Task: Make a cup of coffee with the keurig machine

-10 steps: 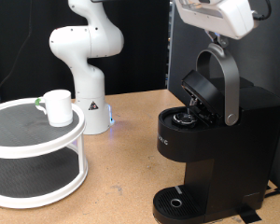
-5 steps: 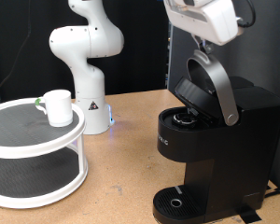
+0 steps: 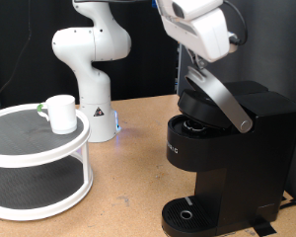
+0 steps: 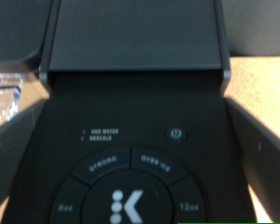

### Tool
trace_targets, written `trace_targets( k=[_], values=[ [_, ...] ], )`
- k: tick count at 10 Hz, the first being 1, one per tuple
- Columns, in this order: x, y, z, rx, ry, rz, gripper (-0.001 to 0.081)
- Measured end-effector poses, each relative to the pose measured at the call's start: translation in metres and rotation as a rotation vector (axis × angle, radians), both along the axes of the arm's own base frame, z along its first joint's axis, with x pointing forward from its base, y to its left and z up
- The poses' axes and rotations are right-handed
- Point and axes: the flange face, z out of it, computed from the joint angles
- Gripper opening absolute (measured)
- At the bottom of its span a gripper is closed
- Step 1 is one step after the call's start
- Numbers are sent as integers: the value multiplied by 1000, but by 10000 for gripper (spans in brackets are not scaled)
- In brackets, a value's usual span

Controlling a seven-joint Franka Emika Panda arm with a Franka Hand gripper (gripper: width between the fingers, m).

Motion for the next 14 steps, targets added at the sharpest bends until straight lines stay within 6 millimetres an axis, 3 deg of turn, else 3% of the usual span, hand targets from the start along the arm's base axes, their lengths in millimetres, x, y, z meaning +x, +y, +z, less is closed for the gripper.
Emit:
trace_targets(
  k=[5, 10, 14],
  values=[
    [3, -26, -32, -34, 32, -24, 5],
    [11, -14, -87, -44, 56, -12, 5],
    [12, -12, -88, -40, 46, -3, 5]
  ],
)
